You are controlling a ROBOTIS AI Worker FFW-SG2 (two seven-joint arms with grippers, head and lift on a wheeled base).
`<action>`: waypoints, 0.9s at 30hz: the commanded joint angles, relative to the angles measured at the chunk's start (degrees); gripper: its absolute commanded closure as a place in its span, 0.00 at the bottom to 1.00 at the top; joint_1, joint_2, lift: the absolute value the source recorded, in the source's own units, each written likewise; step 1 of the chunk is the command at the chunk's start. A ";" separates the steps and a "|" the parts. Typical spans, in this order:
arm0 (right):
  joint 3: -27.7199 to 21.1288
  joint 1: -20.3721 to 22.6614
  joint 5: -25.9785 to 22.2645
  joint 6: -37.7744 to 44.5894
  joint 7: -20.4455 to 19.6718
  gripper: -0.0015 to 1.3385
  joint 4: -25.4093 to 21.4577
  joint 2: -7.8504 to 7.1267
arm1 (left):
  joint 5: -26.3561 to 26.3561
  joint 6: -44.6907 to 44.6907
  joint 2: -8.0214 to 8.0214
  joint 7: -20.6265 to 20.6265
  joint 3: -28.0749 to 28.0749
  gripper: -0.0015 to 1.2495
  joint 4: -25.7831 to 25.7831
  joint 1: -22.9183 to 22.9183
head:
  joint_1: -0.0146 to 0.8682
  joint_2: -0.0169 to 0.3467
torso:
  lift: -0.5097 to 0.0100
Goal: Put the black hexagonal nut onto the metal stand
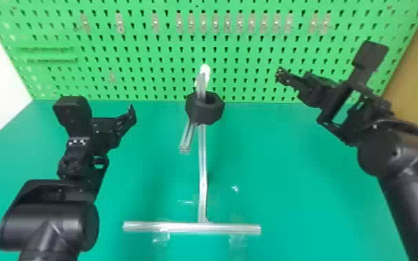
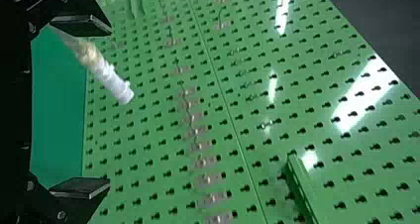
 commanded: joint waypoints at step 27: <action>-1.63 12.34 15.91 -17.95 -11.16 0.17 -3.88 4.80 | 0.33 0.62 0.00 0.06 -0.67 0.13 -0.09 -0.38 | 0.80 0.27 | 0.98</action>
